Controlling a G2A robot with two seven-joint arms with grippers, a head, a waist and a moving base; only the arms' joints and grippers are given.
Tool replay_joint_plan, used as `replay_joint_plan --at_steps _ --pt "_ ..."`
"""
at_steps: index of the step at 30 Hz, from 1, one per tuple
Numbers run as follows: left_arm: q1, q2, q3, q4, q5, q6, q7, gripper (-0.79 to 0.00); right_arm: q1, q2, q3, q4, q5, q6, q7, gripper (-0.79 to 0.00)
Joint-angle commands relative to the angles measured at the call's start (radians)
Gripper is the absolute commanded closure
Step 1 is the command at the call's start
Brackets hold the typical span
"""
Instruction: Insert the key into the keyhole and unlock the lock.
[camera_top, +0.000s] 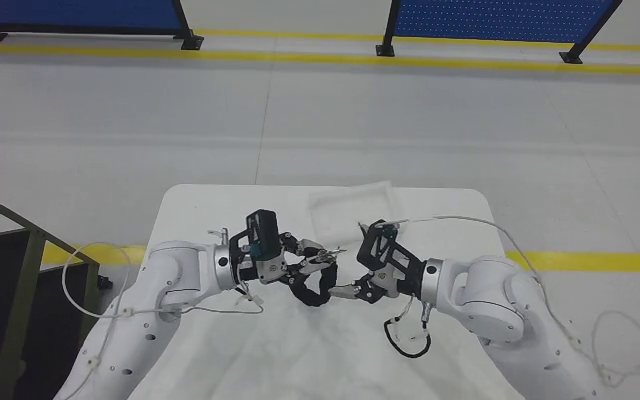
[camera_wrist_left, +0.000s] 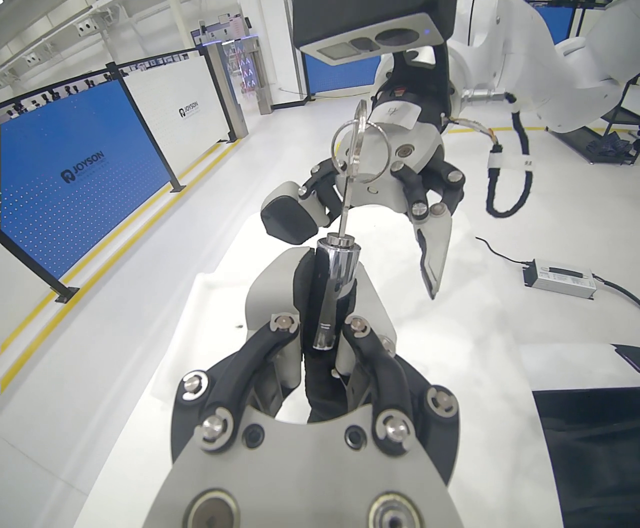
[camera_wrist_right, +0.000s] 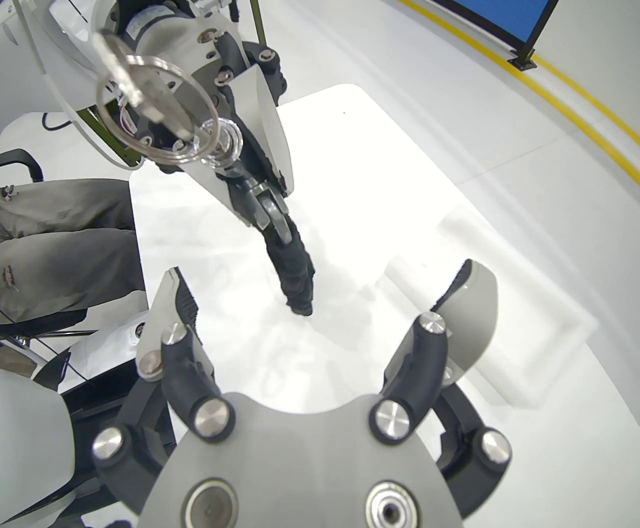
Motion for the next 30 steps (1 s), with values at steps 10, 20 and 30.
replay_joint_plan --at_steps 10,20,30 --pt "-0.016 -0.009 0.01 0.003 -0.048 -0.004 0.013 0.0 0.0 -0.009 -0.052 0.025 -0.033 -0.036 -0.057 -0.074" --pt "-0.003 -0.008 -0.028 0.011 -0.095 0.003 0.036 0.0 0.002 -0.012 -0.047 0.037 -0.039 -0.035 -0.087 0.0" --pt "0.028 0.003 -0.105 0.024 -0.059 0.045 0.024 0.0 -0.004 0.001 -0.001 0.021 -0.178 -0.046 0.056 0.0"
